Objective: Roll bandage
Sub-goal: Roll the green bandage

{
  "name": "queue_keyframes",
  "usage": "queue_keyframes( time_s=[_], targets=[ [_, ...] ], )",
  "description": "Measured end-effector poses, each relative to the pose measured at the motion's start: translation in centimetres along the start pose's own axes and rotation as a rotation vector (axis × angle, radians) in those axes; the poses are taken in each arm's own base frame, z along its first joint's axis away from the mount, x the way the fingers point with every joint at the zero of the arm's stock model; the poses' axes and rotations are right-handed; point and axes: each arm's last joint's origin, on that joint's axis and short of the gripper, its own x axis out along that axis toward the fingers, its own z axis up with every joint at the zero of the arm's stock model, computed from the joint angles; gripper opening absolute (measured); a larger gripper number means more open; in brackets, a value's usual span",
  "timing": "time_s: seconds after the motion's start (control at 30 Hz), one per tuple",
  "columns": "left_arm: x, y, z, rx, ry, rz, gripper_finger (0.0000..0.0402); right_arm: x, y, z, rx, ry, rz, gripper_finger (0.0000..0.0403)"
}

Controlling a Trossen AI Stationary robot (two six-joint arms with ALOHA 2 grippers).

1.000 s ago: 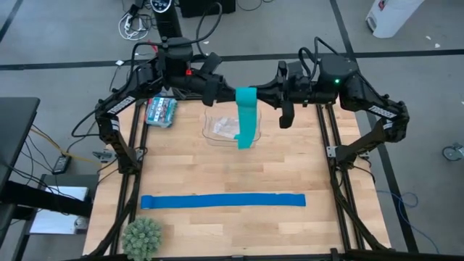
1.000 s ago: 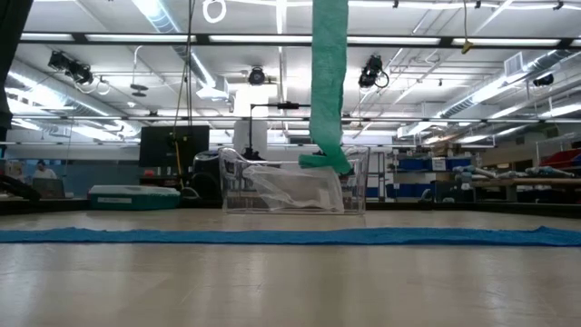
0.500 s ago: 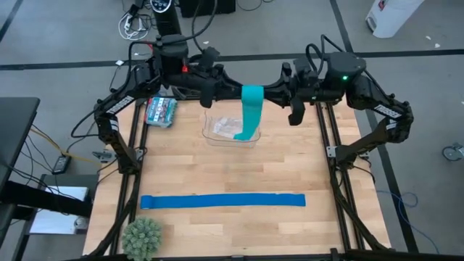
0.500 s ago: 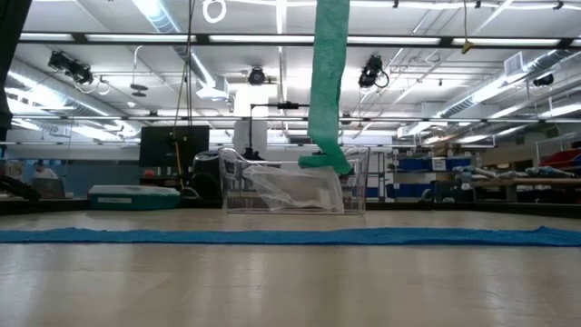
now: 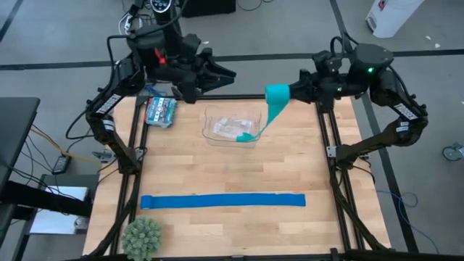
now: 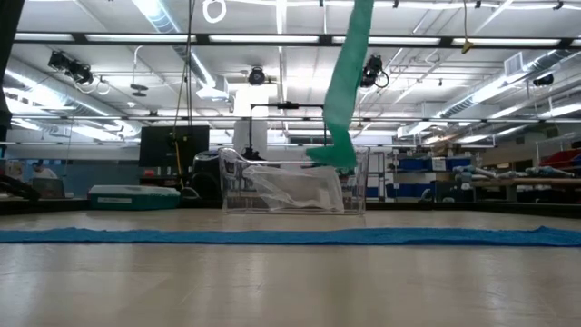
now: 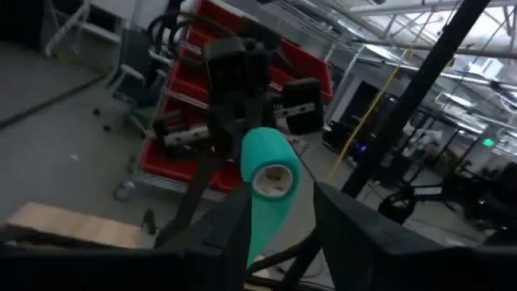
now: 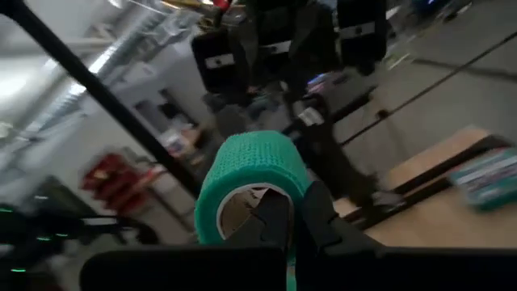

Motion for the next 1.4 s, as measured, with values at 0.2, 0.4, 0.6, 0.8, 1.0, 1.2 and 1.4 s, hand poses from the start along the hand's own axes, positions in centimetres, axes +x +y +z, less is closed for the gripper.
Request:
queue_keyframes(
  time_s=[0.2, 0.4, 0.6, 0.8, 1.0, 1.2, 1.4],
  targets=[
    [0.8, -1.5, -0.8, 0.049, 0.027, -0.05, 0.0123, 0.3, 1.0, 1.2, 0.075, -0.025, 0.232, 0.0],
    [1.0, -2.1, -1.1, 0.102, 0.024, -0.049, 0.012, 1.2, 2.0, 2.5, 0.152, -0.054, 0.467, 0.0],
    [0.7, -2.2, -0.9, 0.128, 0.013, -0.036, 0.012, 3.3, 0.3, 1.0, 0.253, 0.118, 0.363, 0.0],
    [0.6, -1.7, -1.5, 0.151, 0.068, 0.049, 0.012, 6.2, -1.8, -0.2, 0.227, 0.169, 0.237, 0.0],
    [-1.3, -1.9, -2.2, 0.235, 0.129, 0.334, 0.0119, 8.4, -4.0, -1.8, 0.183, 0.261, 0.112, 0.0],
    [-3.1, -3.5, -1.7, 0.29, 0.095, 0.379, 0.0119, 8.4, -5.3, -1.8, 0.086, 0.243, -0.001, 0.0],
    [-4.9, -4.2, -0.9, 0.239, 0.029, 0.423, 0.0119, 7.5, -5.0, -0.3, -0.111, 0.119, 0.011, 0.0]
  ],
)
